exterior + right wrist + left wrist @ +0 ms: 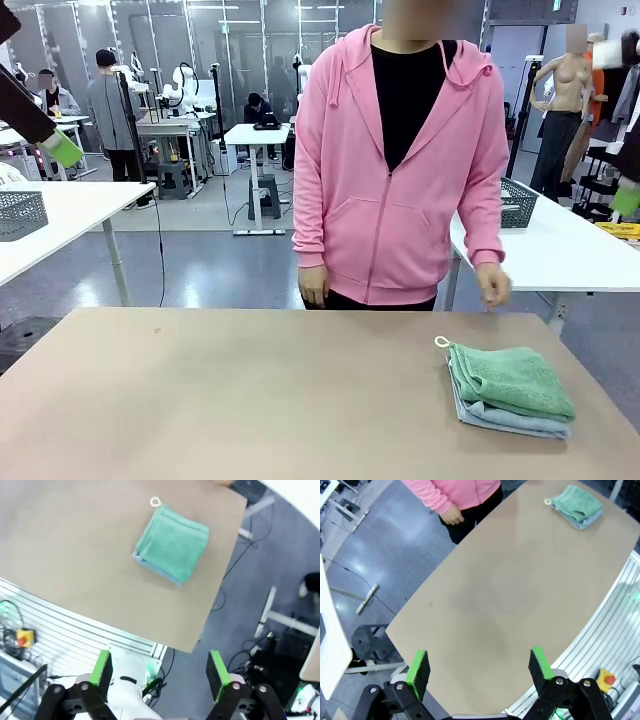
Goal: Fold the towels and place them in the basket.
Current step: Stack the folded Towel with hook on the right side of the table.
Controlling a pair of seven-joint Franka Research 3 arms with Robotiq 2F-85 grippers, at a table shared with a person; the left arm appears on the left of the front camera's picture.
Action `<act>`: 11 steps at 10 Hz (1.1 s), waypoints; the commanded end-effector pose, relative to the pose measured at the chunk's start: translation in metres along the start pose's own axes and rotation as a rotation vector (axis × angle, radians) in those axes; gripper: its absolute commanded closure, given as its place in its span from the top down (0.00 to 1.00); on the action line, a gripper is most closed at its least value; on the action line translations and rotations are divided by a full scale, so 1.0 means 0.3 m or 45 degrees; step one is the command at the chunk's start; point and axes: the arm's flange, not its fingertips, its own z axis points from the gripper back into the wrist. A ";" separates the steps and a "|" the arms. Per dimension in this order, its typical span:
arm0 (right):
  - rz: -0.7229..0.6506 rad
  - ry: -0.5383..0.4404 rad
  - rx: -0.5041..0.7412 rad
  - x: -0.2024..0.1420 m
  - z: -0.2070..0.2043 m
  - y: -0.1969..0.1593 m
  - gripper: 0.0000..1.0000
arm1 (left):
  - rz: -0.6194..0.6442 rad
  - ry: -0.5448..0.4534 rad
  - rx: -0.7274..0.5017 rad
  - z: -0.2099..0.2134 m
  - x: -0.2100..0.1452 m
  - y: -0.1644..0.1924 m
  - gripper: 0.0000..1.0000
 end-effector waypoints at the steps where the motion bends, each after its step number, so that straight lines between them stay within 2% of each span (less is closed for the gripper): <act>1: 0.119 -0.052 0.041 -0.084 0.061 0.064 0.94 | 0.004 -0.003 -0.004 0.002 0.000 -0.003 1.00; 4: 0.148 -0.014 0.125 -0.107 0.072 0.084 0.94 | 0.004 -0.003 -0.004 0.002 0.000 -0.003 1.00; 5: 0.118 -0.054 0.028 -0.118 0.112 0.104 0.94 | 0.004 -0.003 -0.004 0.002 0.000 -0.003 1.00; 11: 0.118 -0.054 0.028 -0.118 0.112 0.104 0.94 | 0.004 -0.003 -0.004 0.002 0.000 -0.003 1.00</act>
